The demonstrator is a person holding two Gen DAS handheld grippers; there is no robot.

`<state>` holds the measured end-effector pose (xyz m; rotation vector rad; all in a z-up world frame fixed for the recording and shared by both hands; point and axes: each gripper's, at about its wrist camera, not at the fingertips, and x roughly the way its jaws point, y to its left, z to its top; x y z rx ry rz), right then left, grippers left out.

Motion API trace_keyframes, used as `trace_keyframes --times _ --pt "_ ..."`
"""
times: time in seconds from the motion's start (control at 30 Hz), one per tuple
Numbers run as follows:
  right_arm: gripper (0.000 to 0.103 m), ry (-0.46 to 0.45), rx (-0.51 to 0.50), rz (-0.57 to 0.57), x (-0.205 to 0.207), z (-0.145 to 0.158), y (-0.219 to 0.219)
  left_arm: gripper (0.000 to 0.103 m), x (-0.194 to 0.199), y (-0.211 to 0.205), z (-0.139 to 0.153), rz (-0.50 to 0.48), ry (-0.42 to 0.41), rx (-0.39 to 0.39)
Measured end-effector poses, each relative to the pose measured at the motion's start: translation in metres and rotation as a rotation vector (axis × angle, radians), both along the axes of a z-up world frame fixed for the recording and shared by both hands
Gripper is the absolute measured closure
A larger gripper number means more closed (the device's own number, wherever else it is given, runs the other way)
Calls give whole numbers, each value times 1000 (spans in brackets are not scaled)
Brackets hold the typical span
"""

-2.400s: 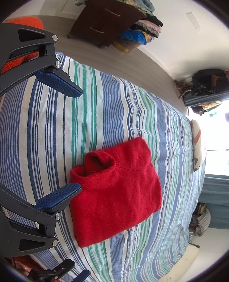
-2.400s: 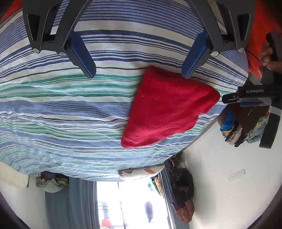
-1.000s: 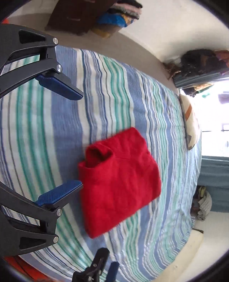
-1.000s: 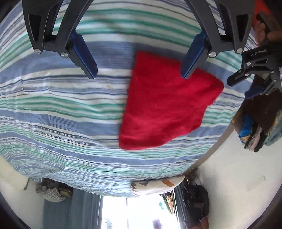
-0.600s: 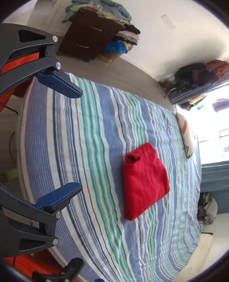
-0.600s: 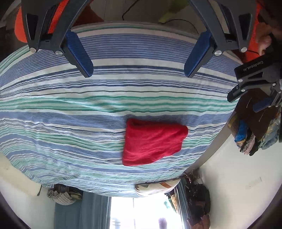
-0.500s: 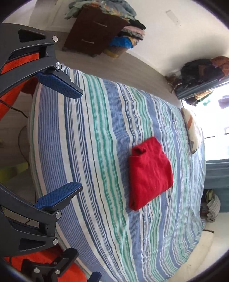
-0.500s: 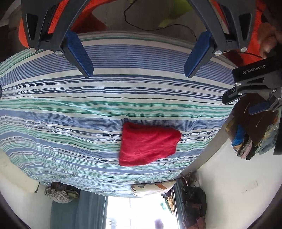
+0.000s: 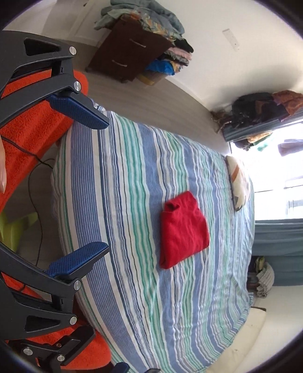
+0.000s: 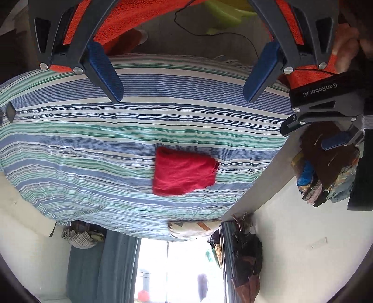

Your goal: Fold small clothes

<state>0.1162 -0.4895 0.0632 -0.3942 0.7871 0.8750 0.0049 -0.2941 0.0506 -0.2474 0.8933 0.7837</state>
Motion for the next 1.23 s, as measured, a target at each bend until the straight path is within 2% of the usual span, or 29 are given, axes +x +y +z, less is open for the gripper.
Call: trace_keyframes --times 0.33,1.1,1.23 --pt "1 -38 26 -14 -14 23 -15 5 -22 -6 20 9 -53 8" --pt "1 -3 2 -36 8 9 -4 5 -4 3 3 6 -5 -10" --pt "1 6 11 -43 12 7 -3 5 -3 0 3 12 -2 24"
